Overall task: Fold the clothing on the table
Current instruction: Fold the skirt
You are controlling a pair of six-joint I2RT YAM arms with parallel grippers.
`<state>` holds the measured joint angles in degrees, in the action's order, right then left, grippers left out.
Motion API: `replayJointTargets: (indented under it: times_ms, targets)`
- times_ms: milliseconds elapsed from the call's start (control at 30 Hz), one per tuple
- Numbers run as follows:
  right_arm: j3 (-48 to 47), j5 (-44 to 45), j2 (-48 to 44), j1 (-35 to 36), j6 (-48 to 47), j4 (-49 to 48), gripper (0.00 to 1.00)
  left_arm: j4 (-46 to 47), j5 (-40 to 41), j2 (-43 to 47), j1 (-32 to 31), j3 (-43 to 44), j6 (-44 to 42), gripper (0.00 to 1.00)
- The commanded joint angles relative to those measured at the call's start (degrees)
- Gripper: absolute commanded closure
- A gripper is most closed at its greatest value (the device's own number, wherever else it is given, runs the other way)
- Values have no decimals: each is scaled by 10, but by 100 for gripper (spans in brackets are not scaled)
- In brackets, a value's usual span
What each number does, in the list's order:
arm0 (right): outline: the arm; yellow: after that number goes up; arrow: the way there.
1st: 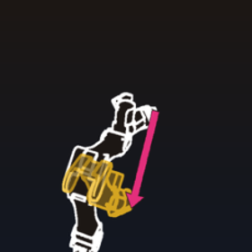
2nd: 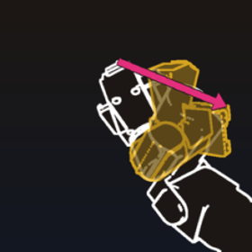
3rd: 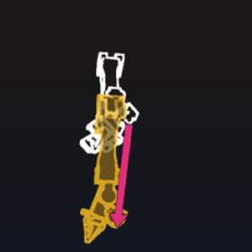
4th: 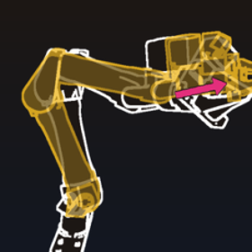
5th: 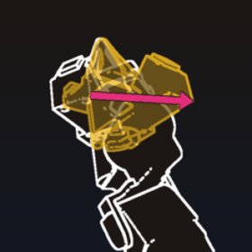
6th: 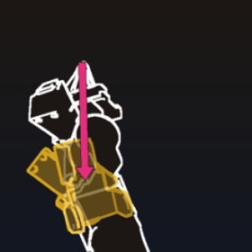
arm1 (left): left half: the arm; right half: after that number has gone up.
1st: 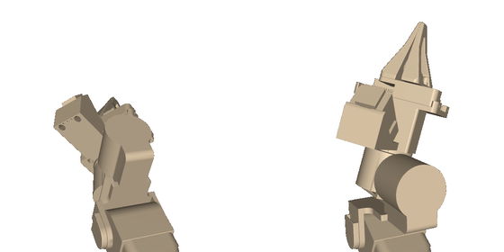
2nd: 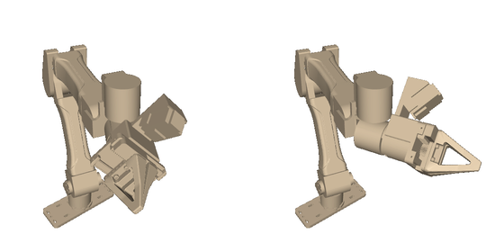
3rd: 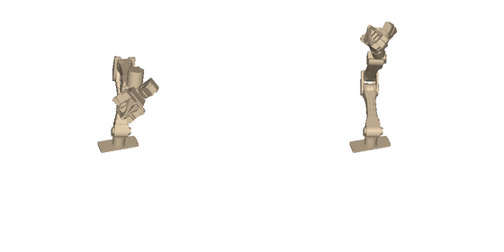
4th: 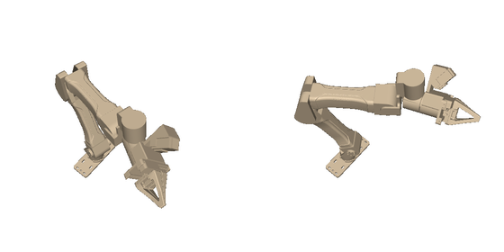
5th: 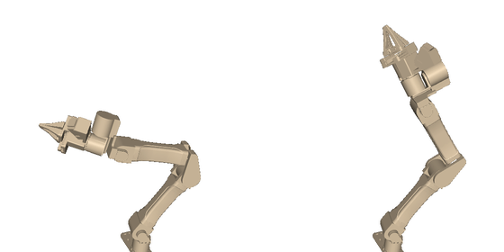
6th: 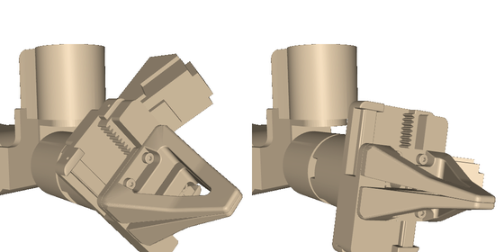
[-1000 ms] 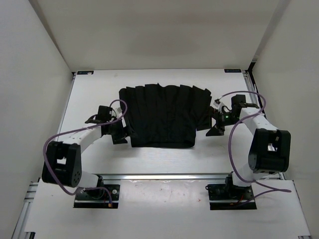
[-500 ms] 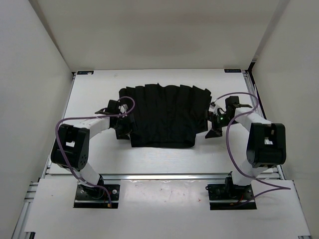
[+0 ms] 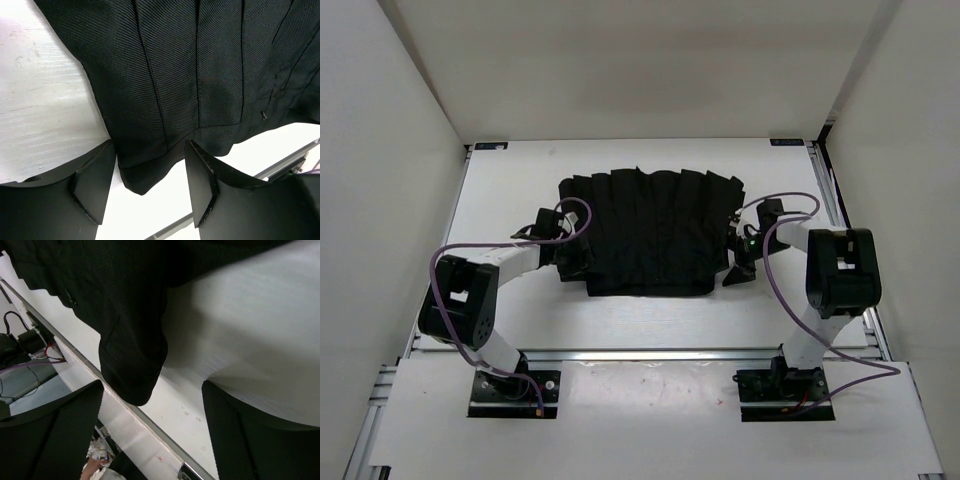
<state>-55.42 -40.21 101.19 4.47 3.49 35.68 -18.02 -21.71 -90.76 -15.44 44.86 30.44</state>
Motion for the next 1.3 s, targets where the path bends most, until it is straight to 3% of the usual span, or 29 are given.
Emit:
replayJointTargets:
  times_ms: [0, 133, 267, 300, 333, 367, 400, 533, 700, 833, 967, 1100, 1267]
  targets:
    - [-33, 10, 12, -3, 4, -23, 18, -5, 18, -4, -3, -28, 3, 32]
    - [-39, 16, 19, 5, 10, -38, 24, -2, 12, -8, -12, -30, 9, 36]
    - [-40, 16, 29, 5, 23, -43, 49, 7, 6, -17, -14, -28, 12, 42]
    - [-39, 21, 34, 5, 18, -38, 63, 7, 1, -15, -18, -31, 16, 49]
    - [-36, 28, 28, 9, 13, -33, 79, 15, -2, -18, -18, -32, 18, 69]
    - [-34, 30, 27, 9, 8, -28, 89, 22, -6, -15, -17, -36, 28, 96]
    - [-29, 41, 23, 5, 6, -22, 100, 23, -1, -15, -18, -41, 32, 100]
    - [-3, 53, -11, -12, -22, -9, 100, 15, 4, 12, -33, -65, 38, 100]
    - [22, 79, -73, -31, -88, 60, 100, -3, 4, 136, -35, -118, 76, 100]
    - [19, 53, -89, -72, -160, 153, 100, -53, -10, 274, 13, -158, 91, 100]
    - [-12, -2, -131, -153, -230, 247, 100, -104, -74, 393, 72, -159, 128, 100]
    - [-91, -14, -147, -163, -261, 289, 100, -106, -83, 400, 57, -119, 156, 100]
    - [-238, -27, -69, -117, -239, 308, 100, -43, -79, 274, 53, -31, 174, 100]
